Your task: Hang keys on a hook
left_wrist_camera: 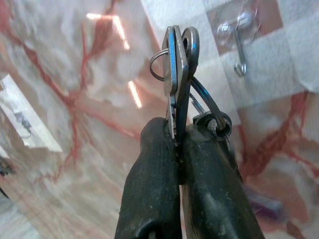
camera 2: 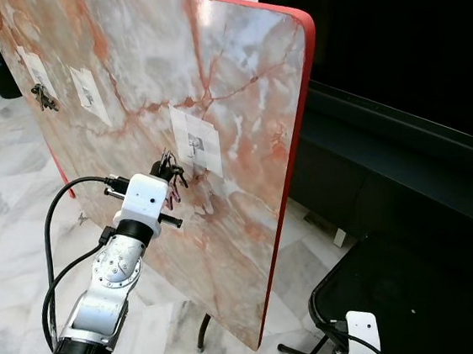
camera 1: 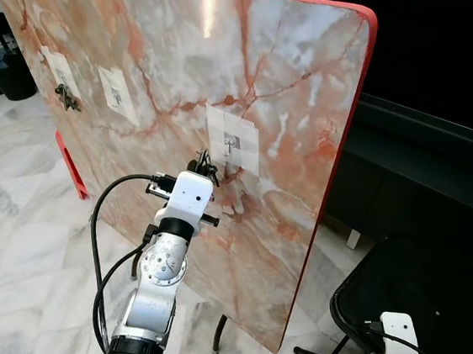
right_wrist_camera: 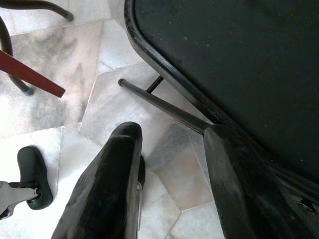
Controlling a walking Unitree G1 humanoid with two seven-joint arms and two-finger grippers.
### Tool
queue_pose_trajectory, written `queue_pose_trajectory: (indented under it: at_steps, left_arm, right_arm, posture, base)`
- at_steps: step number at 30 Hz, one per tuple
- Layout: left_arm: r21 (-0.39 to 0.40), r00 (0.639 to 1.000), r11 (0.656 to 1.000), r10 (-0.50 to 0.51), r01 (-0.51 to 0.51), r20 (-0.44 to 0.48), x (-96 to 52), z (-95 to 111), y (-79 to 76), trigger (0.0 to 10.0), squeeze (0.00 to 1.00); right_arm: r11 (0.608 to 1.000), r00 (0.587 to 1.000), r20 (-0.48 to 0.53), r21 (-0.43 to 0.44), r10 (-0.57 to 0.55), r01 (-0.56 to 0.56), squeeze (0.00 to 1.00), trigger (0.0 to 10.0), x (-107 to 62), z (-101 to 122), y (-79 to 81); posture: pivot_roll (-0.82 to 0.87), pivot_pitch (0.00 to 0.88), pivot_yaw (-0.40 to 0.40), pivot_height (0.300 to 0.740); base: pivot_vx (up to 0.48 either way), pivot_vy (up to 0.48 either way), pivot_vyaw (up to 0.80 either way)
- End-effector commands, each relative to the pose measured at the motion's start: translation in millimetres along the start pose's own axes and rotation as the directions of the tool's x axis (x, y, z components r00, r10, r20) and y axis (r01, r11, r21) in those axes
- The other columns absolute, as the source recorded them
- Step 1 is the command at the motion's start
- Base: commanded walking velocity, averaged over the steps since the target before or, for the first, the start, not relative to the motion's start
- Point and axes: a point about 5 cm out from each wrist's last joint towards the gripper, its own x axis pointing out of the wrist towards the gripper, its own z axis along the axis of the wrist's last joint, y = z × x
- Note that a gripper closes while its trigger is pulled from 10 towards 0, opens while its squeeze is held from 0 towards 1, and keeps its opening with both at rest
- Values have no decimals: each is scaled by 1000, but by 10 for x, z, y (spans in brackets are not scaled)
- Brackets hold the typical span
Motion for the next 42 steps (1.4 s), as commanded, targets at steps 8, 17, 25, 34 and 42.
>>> queue_pose_trajectory:
  at_steps: [8,17,25,34,42]
  left_arm:
    - [55,999,998,-31,28,41,111,86,-53,10000,0]
    - [87,992,992,-99,92,78,165,146,-158,10000,0]
    - [111,983,983,-159,149,87,171,159,-286,10000,0]
    - [152,968,958,-250,242,33,120,66,-403,10000,0]
    - [165,969,958,-244,235,39,129,73,-391,10000,0]
  right_arm:
    - [1000,1000,5,-7,-1,1,0,10000,0,17,-16]
    - [1000,1000,4,-5,-1,1,0,10000,0,12,-14]
    - [1000,1000,4,-4,-1,1,0,10000,0,11,-13]
    - [1000,1000,3,-3,0,0,0,10000,0,10,-13]
    - [1000,1000,3,-3,-1,1,0,10000,0,10,-13]
  posture:
    - [63,0,-82,729]
    - [57,0,-77,729]
    - [57,0,-77,729]
    - [57,0,-77,729]
    - [57,0,-77,729]
  base:
    - [0,0,0]
    - [0,0,0]
    - [0,0,0]
    - [0,0,0]
    - [0,0,0]
